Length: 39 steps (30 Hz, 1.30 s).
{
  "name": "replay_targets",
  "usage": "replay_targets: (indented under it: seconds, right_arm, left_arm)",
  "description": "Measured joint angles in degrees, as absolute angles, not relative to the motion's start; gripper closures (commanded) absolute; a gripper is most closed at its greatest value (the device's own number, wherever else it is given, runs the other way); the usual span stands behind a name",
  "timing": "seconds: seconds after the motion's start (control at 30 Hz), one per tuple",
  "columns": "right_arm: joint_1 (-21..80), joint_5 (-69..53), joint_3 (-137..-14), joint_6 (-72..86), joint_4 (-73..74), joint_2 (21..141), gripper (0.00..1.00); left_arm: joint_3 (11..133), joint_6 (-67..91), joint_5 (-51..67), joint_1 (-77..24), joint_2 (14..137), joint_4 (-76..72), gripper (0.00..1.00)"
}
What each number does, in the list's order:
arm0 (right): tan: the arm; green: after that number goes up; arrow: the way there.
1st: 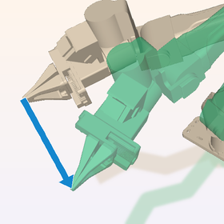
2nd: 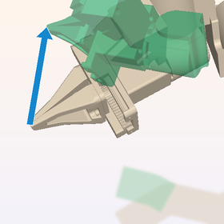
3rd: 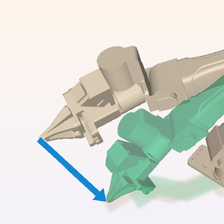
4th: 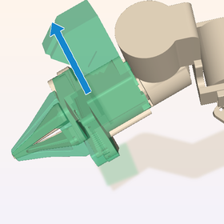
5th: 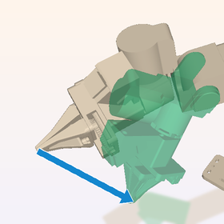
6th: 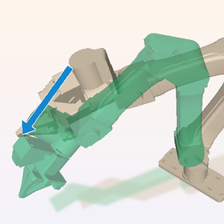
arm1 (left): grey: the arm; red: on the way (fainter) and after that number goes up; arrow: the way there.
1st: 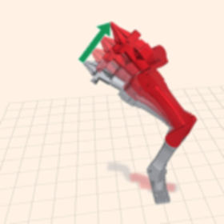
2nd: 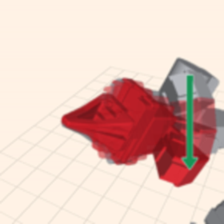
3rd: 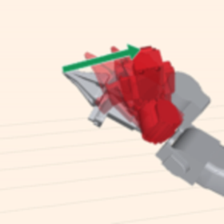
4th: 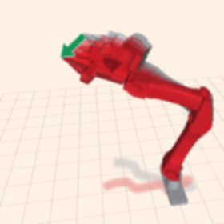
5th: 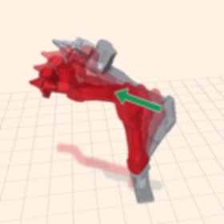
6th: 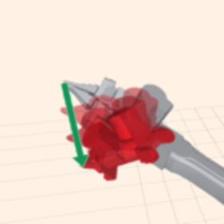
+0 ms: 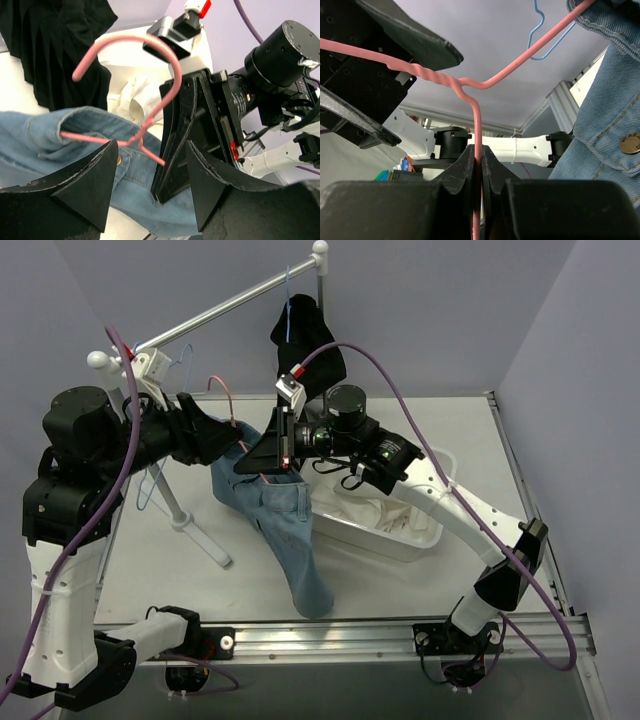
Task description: Remove the skirt from the hanger
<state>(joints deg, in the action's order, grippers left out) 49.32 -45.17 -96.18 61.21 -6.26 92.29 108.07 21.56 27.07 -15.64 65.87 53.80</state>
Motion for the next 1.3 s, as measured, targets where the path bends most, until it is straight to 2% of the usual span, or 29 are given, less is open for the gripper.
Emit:
replay_targets:
  seconds: [0.1,0.23,0.27,0.37,0.4,0.47,0.5,0.57,0.7,0.83,1.13,1.3]
  right_arm:
    - [50.6,-45.2,-95.9,62.2,-6.8,92.3,1.00]
    - [52.0,-45.3,-95.7,64.4,-9.3,92.3,1.00]
    - [52.3,-45.3,-95.7,64.8,-9.9,92.3,1.00]
    - [52.9,-44.8,-95.7,65.9,-10.9,92.3,1.00]
    - [53.0,-44.8,-95.7,66.4,-10.9,92.4,1.00]
    - [52.9,-44.7,-95.7,67.7,-10.9,92.4,1.00]
    - [52.9,-44.8,-95.7,68.2,-10.8,92.4,0.77]
    - [53.0,-44.6,-96.9,66.9,-9.4,92.4,0.39]
    - [53.0,-42.3,-104.4,58.1,1.2,92.4,0.24]
    - [53.1,-38.0,-110.3,49.3,12.2,91.6,0.20]
    - [53.3,-24.4,-112.2,37.1,33.4,88.6,0.22]
    - [53.3,-19.1,-111.5,34.2,37.7,84.2,0.32]
  left_arm:
    - [107.3,21.5,27.3,-15.6,65.8,53.3,0.36]
    - [106.4,20.9,27.3,-15.6,65.7,53.3,0.48]
    - [106.1,20.8,27.3,-15.6,65.7,53.3,0.60]
    - [105.3,20.6,27.7,-15.7,65.7,53.0,0.86]
    - [105.3,19.3,27.4,-15.7,65.6,52.9,0.97]
    - [104.9,18.2,27.3,-15.7,65.3,52.9,0.98]
    - [104.9,18.1,27.2,-15.7,65.3,53.1,0.98]
    - [104.9,18.3,25.8,-15.7,65.3,54.2,0.98]
    - [104.9,18.9,23.2,-15.6,65.8,55.3,0.98]
    - [106.5,18.4,21.7,-15.6,66.8,56.6,0.98]
    - [107.2,17.5,20.7,-15.6,67.6,56.6,0.98]
    - [107.0,17.5,20.8,-15.7,67.6,56.7,0.98]
